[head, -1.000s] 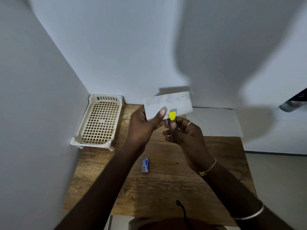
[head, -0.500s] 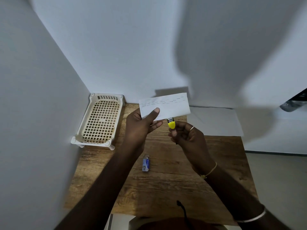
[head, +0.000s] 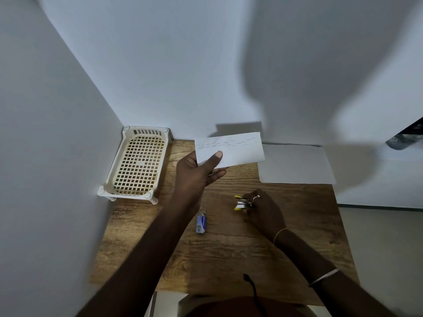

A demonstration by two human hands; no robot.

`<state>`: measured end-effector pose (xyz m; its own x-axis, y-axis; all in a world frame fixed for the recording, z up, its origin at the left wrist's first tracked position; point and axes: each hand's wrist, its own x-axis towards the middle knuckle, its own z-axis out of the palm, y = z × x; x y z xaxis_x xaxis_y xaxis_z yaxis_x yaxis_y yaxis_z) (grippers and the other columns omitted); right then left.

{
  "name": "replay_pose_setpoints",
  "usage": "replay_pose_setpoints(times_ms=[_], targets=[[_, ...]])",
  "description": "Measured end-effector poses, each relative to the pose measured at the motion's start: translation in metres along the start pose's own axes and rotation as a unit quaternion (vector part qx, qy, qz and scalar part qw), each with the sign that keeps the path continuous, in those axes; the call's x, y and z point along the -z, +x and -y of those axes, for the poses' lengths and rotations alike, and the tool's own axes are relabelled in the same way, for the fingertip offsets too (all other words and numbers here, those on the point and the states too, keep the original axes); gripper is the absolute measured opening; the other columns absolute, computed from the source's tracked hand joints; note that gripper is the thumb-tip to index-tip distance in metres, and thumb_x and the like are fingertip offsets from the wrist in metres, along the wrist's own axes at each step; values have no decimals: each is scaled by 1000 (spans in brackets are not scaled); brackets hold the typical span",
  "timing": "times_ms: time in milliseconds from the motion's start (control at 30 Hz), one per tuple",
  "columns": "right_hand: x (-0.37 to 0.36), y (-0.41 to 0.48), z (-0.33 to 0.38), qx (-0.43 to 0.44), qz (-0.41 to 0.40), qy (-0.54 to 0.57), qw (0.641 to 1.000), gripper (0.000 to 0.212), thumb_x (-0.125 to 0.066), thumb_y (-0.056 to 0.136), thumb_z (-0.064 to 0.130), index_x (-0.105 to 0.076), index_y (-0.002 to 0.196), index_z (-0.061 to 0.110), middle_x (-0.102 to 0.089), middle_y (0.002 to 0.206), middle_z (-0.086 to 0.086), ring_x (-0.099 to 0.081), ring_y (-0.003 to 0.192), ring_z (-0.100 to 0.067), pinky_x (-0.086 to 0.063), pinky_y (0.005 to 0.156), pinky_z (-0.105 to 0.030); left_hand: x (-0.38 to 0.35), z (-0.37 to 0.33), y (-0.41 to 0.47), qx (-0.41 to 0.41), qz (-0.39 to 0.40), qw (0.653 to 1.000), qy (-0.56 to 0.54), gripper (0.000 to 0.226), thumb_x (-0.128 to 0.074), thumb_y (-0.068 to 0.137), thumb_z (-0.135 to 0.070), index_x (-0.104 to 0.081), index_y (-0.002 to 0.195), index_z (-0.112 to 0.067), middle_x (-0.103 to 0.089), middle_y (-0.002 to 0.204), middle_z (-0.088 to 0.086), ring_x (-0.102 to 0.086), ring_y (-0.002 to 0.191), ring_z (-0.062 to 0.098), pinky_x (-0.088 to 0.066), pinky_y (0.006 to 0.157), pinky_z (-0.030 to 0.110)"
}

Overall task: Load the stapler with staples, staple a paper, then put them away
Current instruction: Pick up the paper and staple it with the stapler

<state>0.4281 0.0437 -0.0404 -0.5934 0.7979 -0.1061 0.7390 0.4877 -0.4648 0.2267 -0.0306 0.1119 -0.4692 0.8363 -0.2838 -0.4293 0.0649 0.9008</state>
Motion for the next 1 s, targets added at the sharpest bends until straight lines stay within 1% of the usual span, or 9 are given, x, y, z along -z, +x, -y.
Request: replay_pose_setpoints(times_ms=[67, 200, 400, 600, 700, 833, 900, 1000], targets=[[-6, -2, -5, 2, 0, -4, 1000, 42, -77, 81, 24, -70, 122, 27, -62, 113, 4, -59, 104, -18, -52, 80, -32, 1, 2, -1, 1, -1, 1000, -3, 32, -74, 94, -14, -71, 126, -13, -77, 120, 6, -76, 106, 32, -63, 85, 35], [-14, -5, -10, 0, -4, -3, 1000, 40, -78, 78, 21, -72, 118, 25, -64, 110, 4, -60, 102, -19, -51, 78, -31, 2, 5, -3, -2, 4, 1000, -1, 32, -74, 94, -14, -71, 126, -13, -78, 119, 7, -77, 103, 31, -63, 83, 34], [-18, -4, -15, 7, 17, -25, 1000, 37, -75, 81, 22, -72, 119, 23, -66, 112, 1, -60, 105, -21, -50, 84, -31, 1, 8, -5, 0, 3, 1000, -1, 33, -75, 93, -15, -71, 126, -11, -78, 118, 8, -77, 102, 31, -63, 82, 33], [-16, -3, -16, 23, 23, -34, 999, 39, -75, 81, 22, -73, 120, 20, -67, 112, -2, -61, 106, -25, -51, 87, -35, 1, 9, -5, -3, 5, 1000, 4, 32, -75, 93, -16, -71, 125, -12, -78, 117, 8, -77, 102, 31, -63, 81, 33], [-15, -3, -17, 29, 27, -42, 998, 43, -76, 80, 25, -71, 123, 21, -66, 114, -1, -60, 107, -24, -50, 87, -35, 1, 9, -4, -3, 4, 1000, 6, 33, -75, 93, -16, -70, 126, -12, -78, 118, 7, -77, 103, 31, -63, 82, 34], [-12, -5, -19, 20, 32, -49, 998, 65, -82, 73, 27, -64, 134, 19, -64, 125, -4, -59, 113, -27, -50, 91, -38, 1, 10, -3, -2, 3, 1000, 5, 34, -74, 94, -15, -70, 127, -11, -78, 118, 8, -77, 102, 31, -63, 81, 33], [-10, -5, -20, 18, 17, -40, 999, 67, -84, 70, 25, -65, 133, 20, -65, 125, -5, -60, 113, -29, -51, 91, -38, 1, 11, -3, -2, 3, 1000, 4, 33, -74, 94, -15, -70, 127, -11, -78, 118, 8, -77, 103, 31, -63, 81, 33], [-7, -4, -22, 27, 23, -53, 998, 65, -82, 73, 23, -64, 135, 21, -64, 127, -4, -58, 117, -28, -49, 94, -38, 1, 10, -1, -2, 4, 1000, 5, 33, -74, 94, -15, -70, 127, -11, -78, 118, 8, -77, 103, 31, -63, 82, 33]])
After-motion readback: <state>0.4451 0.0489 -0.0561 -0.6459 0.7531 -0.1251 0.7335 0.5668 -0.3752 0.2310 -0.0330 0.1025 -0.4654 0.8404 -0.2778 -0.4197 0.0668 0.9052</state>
